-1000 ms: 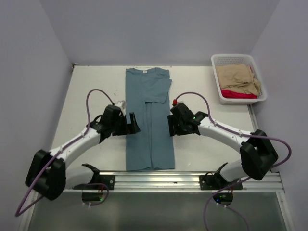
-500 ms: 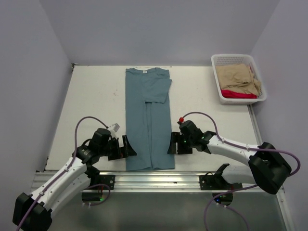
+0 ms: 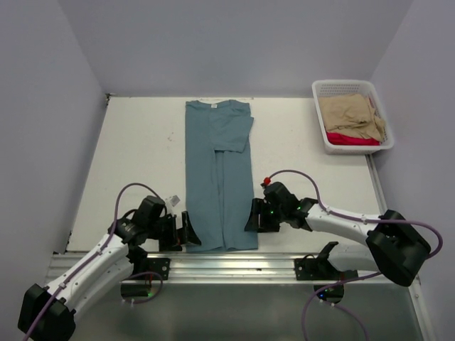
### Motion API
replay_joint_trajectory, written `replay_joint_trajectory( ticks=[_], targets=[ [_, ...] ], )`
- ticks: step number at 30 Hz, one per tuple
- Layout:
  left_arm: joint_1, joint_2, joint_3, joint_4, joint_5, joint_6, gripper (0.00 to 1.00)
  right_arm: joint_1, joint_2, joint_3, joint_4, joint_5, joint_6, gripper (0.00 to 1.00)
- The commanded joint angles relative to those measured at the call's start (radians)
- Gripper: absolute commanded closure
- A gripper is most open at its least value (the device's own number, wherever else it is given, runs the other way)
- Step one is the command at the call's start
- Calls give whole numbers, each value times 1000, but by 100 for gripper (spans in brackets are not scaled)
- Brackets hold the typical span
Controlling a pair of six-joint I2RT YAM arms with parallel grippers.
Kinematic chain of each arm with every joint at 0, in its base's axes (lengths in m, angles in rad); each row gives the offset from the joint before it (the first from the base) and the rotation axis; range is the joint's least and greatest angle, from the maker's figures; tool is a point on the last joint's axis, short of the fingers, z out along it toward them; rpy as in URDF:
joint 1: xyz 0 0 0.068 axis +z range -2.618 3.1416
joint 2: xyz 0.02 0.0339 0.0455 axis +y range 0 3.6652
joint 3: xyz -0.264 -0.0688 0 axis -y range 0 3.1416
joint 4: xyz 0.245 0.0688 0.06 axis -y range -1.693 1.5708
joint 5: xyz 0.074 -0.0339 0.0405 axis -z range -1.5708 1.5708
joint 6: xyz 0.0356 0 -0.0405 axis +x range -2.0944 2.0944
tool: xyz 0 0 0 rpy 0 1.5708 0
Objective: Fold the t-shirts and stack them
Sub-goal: Fold the tshirt
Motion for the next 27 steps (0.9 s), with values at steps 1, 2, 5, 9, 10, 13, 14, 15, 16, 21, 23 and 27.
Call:
replay_joint_trajectory(
  ticks=[1, 2, 5, 9, 10, 13, 14, 15, 16, 21, 23, 27],
  targets=[
    [-14, -8, -69, -110, -6, -19, 2, 10, 27, -13, 15, -23, 35, 44],
    [-15, -5, -77, -103, 2, -26, 3, 15, 32, -14, 13, -28, 38, 44],
    [-23, 33, -75, -73, -6, -22, 4, 57, 29, -20, -16, -23, 65, 45],
    [-44, 127, -58, -27, -9, -14, 4, 130, -11, -36, -61, 3, 119, 45],
    [-50, 141, -57, -18, -12, -9, 4, 137, -17, -39, -73, 9, 137, 45],
    [-61, 170, -57, 2, -24, 1, 5, 157, -51, -52, -103, 29, 154, 45],
    [-63, 173, -60, 4, -26, 0, 6, 156, -62, -54, -113, 34, 156, 45],
    [-64, 170, -66, 7, -26, -2, 8, 157, -80, -62, -122, 35, 159, 45],
    [-66, 167, -69, 13, -28, -5, 10, 157, -91, -63, -136, 38, 162, 48],
    [-78, 178, -100, 56, -49, -29, 21, 157, -126, -71, -160, 66, 165, 49],
    [-84, 191, -101, 75, -61, -38, 21, 157, -119, -71, -154, 66, 165, 49],
    [-99, 205, -90, 90, -80, -48, 22, 157, -91, -68, -128, 67, 161, 50]
  ],
)
